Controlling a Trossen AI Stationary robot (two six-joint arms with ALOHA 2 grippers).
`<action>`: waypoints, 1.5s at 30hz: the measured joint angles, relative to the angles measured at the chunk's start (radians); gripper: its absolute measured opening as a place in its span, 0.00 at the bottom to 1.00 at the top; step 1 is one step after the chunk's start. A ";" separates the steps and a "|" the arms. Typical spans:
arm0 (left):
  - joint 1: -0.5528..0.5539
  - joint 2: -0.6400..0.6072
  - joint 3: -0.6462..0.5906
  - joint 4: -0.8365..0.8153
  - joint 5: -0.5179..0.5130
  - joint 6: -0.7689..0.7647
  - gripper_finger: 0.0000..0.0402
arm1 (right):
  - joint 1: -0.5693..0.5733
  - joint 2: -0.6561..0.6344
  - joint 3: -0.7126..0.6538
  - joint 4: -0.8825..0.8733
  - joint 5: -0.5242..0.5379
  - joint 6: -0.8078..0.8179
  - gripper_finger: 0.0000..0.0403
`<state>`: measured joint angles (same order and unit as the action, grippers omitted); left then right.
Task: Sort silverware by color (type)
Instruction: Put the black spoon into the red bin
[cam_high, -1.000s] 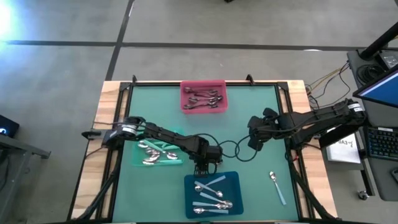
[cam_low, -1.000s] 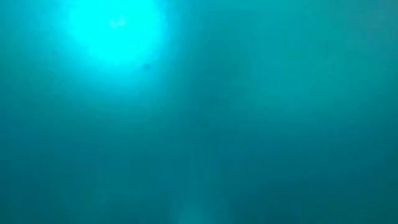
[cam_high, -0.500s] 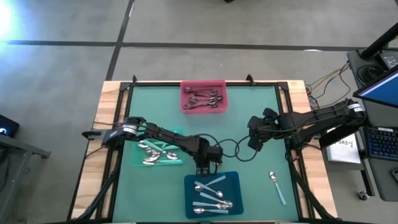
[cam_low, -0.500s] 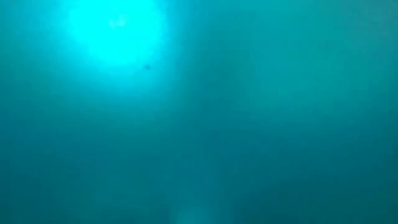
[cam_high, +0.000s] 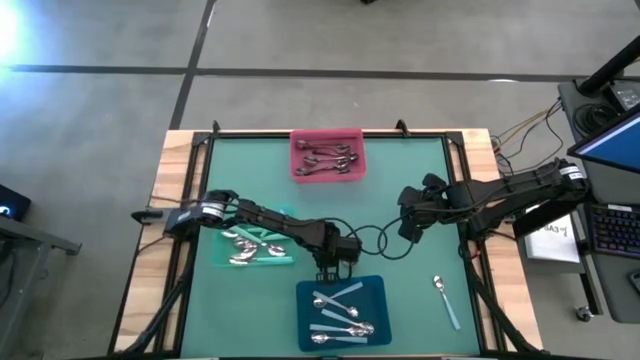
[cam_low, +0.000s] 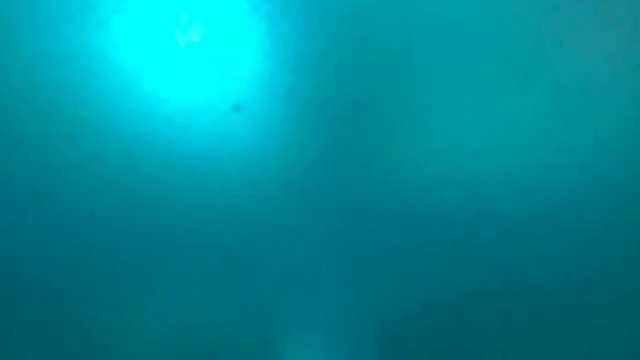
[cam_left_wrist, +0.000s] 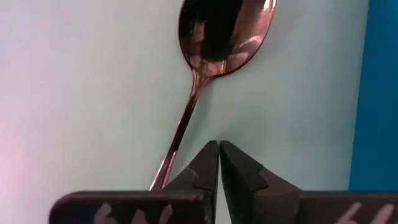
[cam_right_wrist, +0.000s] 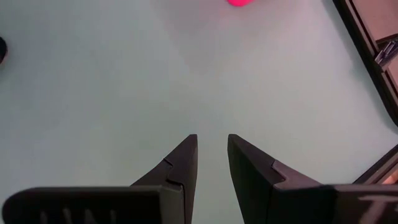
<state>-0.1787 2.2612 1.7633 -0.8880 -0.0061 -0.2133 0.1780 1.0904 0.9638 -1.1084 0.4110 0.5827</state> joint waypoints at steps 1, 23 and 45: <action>0.000 0.000 0.013 -0.014 -0.008 0.006 0.00 | 0.000 0.000 0.000 0.000 0.000 0.000 0.20; -0.014 -0.088 0.005 -0.124 -0.034 0.004 0.01 | 0.000 0.000 0.000 0.024 0.000 0.000 0.20; 0.021 -0.087 -0.115 0.109 -0.078 0.314 0.35 | 0.000 0.000 -0.001 0.037 0.000 0.000 0.20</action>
<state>-0.1572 2.1742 1.6488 -0.7787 -0.0844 0.1009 0.1780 1.0904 0.9630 -1.0713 0.4111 0.5827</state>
